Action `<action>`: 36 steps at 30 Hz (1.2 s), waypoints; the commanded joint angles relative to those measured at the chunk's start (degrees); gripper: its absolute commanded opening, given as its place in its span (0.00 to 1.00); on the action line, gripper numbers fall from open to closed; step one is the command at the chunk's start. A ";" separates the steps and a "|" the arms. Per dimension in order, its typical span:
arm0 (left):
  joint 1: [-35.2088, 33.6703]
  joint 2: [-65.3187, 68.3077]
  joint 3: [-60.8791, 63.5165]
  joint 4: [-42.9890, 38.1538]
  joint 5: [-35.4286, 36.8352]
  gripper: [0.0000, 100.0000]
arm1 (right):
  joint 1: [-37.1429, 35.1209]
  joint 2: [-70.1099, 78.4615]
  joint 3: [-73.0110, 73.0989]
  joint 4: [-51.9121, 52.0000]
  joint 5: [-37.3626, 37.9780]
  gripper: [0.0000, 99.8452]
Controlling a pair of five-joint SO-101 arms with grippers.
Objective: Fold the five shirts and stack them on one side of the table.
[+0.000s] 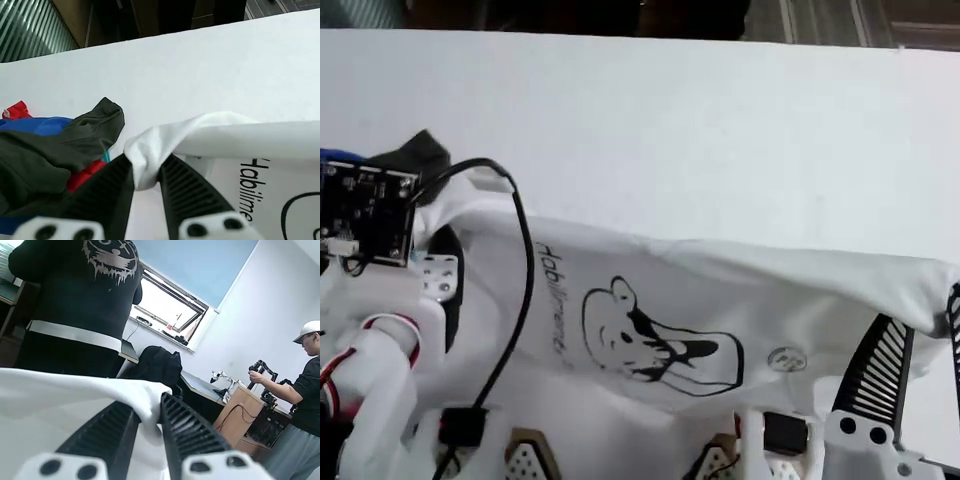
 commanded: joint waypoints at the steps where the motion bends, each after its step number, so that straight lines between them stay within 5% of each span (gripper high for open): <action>1: -0.88 -0.53 -1.19 0.97 0.18 0.02 | 0.66 0.04 -1.23 1.01 0.44 0.02; 10: -0.79 -0.62 11.03 -7.21 0.18 0.02 | -6.99 4.97 10.29 -1.89 0.09 0.02; 19: -0.44 19.08 11.30 -22.24 0.18 0.02 | -7.16 6.73 39.65 -24.22 2.37 0.02; 26: -0.26 39.21 -2.24 -26.46 0.18 0.02 | -6.99 10.24 57.05 -42.07 6.42 0.02; 36: 2.20 63.91 -29.32 -25.85 -0.09 0.02 | -3.30 39.52 42.11 -48.66 6.24 0.02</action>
